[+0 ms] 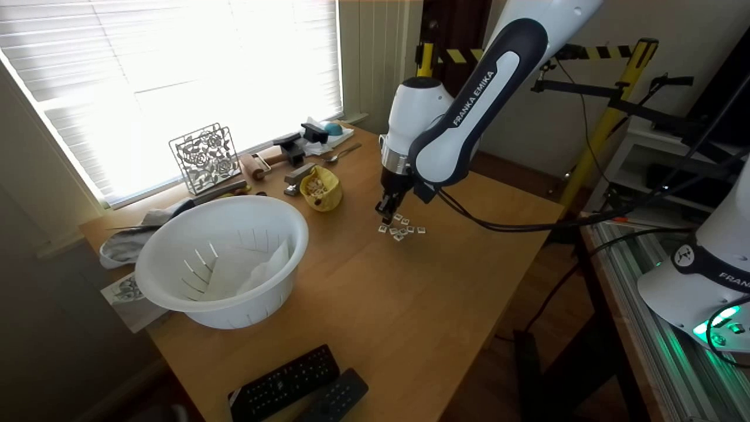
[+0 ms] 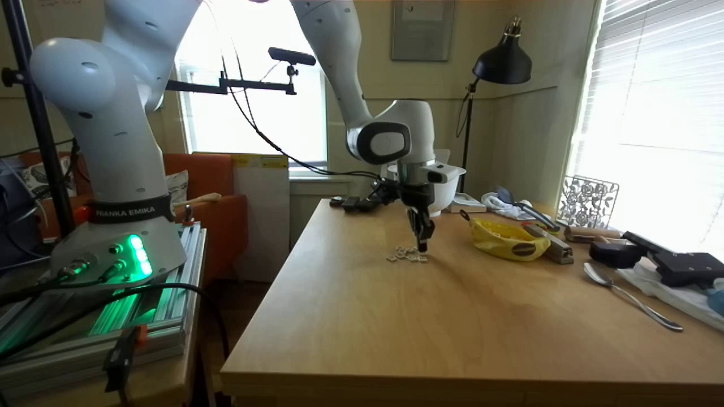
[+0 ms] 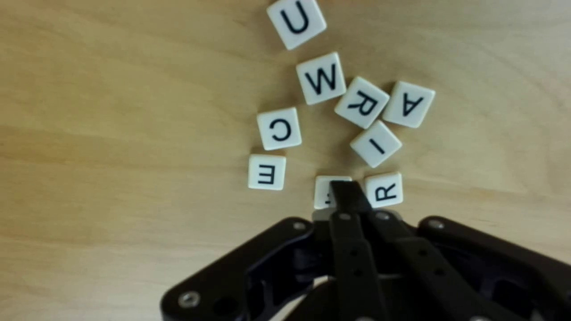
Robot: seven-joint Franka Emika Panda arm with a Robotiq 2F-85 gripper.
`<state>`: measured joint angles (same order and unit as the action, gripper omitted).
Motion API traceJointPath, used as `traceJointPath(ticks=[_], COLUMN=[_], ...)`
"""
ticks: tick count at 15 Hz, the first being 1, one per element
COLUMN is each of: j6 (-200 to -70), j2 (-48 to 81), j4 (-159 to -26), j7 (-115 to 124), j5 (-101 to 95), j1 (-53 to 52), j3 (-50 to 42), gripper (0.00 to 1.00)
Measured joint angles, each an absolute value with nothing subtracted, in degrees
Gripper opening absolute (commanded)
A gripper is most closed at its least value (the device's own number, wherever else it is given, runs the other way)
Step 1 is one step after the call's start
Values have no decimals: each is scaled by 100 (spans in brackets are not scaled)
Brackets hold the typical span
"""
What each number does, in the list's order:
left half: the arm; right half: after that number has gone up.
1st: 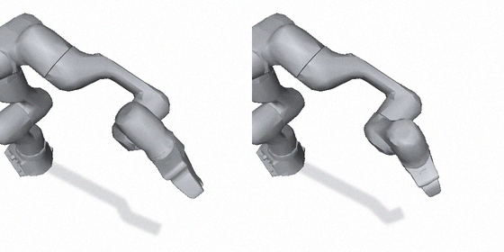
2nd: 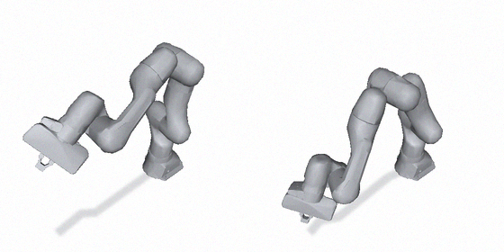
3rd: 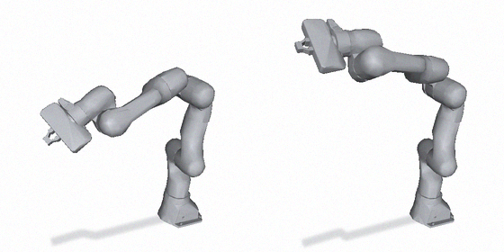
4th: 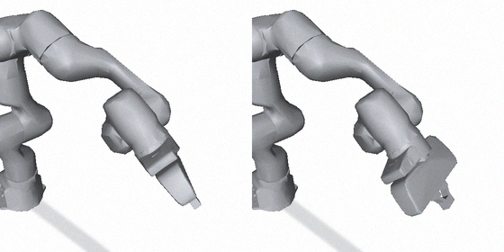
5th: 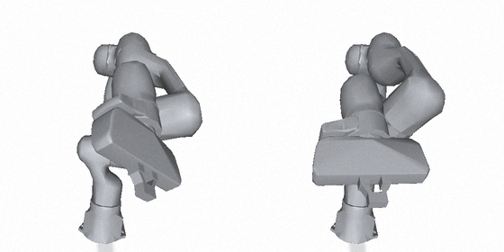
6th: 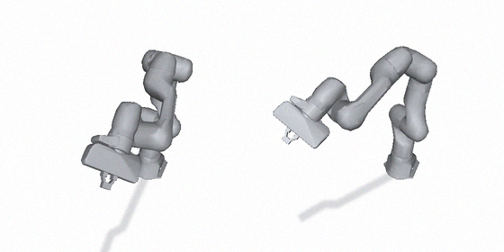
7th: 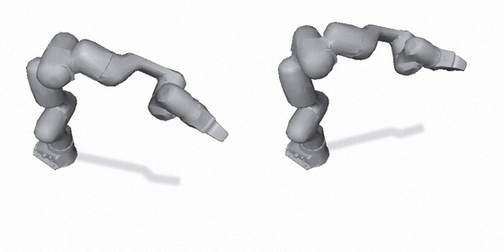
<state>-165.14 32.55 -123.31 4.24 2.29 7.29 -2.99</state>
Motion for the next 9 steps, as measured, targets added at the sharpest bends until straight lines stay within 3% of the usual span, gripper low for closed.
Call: traceJointPath(ticks=[9], j6=[-16513], j2=[3129], j4=[-12390], j7=[421], j5=[229], j1=[740], j3=[-297], gripper=[0])
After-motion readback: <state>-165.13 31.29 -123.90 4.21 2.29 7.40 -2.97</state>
